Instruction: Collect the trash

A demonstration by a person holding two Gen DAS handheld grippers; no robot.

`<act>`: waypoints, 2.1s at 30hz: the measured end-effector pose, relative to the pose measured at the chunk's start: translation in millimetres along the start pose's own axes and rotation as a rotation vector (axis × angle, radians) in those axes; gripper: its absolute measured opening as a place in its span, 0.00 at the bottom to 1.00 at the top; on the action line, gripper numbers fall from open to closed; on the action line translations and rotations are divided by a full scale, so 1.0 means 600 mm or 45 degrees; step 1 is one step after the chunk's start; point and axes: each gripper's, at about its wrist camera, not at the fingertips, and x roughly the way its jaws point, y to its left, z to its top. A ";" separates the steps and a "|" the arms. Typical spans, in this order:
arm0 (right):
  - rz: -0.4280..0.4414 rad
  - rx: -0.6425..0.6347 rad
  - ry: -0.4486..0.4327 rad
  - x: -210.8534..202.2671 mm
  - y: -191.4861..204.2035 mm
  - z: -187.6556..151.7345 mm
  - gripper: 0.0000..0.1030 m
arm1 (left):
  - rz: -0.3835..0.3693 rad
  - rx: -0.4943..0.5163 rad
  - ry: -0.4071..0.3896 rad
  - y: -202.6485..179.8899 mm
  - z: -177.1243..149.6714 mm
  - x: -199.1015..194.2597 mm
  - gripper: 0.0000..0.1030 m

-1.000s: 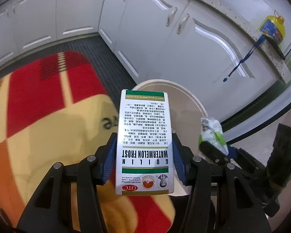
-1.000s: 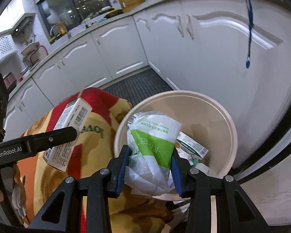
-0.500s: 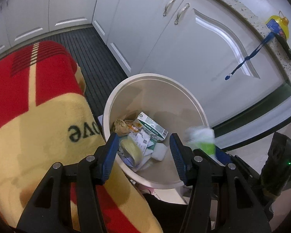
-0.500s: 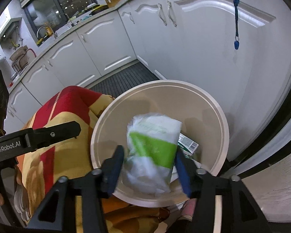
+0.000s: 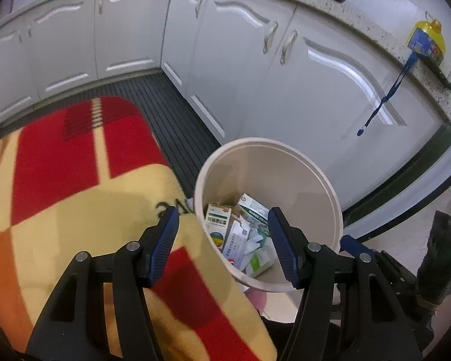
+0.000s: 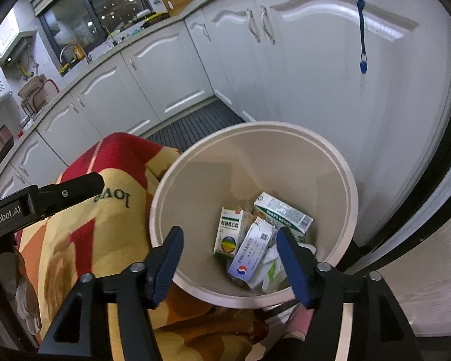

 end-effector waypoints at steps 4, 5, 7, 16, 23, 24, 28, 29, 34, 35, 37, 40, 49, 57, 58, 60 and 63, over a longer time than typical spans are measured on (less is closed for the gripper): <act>-0.018 -0.023 -0.064 -0.028 0.014 -0.001 0.67 | 0.044 0.007 -0.082 0.005 -0.011 -0.035 0.58; -0.019 -0.025 -0.079 -0.035 0.017 -0.001 0.70 | 0.051 0.007 -0.096 0.007 -0.013 -0.042 0.58; -0.026 -0.031 -0.116 -0.051 0.023 -0.001 0.71 | 0.056 -0.001 -0.148 0.014 -0.019 -0.064 0.58; -0.017 -0.071 -0.234 -0.113 0.055 -0.004 0.73 | 0.138 0.037 -0.345 0.022 -0.046 -0.152 0.75; -0.006 -0.091 -0.302 -0.143 0.082 -0.010 0.76 | 0.183 0.075 -0.433 0.021 -0.063 -0.206 0.75; -0.002 -0.094 -0.314 -0.148 0.085 -0.011 0.76 | 0.199 0.074 -0.445 0.020 -0.064 -0.211 0.75; 0.007 -0.099 -0.367 -0.165 0.096 -0.014 0.79 | 0.224 0.074 -0.501 0.023 -0.072 -0.238 0.75; 0.003 -0.100 -0.380 -0.169 0.099 -0.015 0.81 | 0.229 0.073 -0.509 0.024 -0.073 -0.243 0.75; -0.017 -0.113 -0.424 -0.184 0.116 -0.023 0.83 | 0.309 0.101 -0.541 0.020 -0.081 -0.261 0.75; -0.024 -0.116 -0.431 -0.186 0.119 -0.024 0.83 | 0.322 0.112 -0.545 0.018 -0.083 -0.263 0.75; -0.046 -0.121 -0.448 -0.190 0.125 -0.026 0.83 | 0.329 0.121 -0.552 0.015 -0.087 -0.266 0.75; -0.063 -0.128 -0.460 -0.195 0.132 -0.027 0.84 | 0.303 0.120 -0.554 0.013 -0.088 -0.270 0.75; -0.112 -0.137 -0.502 -0.217 0.143 -0.030 0.87 | 0.248 0.118 -0.576 0.005 -0.094 -0.286 0.75; -0.143 -0.162 -0.535 -0.235 0.155 -0.033 0.87 | 0.218 0.115 -0.571 0.004 -0.095 -0.290 0.75; -0.142 -0.164 -0.537 -0.237 0.157 -0.033 0.87 | 0.217 0.115 -0.570 0.003 -0.094 -0.289 0.75; -0.138 -0.165 -0.532 -0.238 0.157 -0.032 0.87 | 0.215 0.117 -0.568 0.002 -0.095 -0.288 0.75; -0.137 -0.166 -0.534 -0.239 0.155 -0.030 0.87 | 0.210 0.115 -0.568 0.002 -0.094 -0.288 0.75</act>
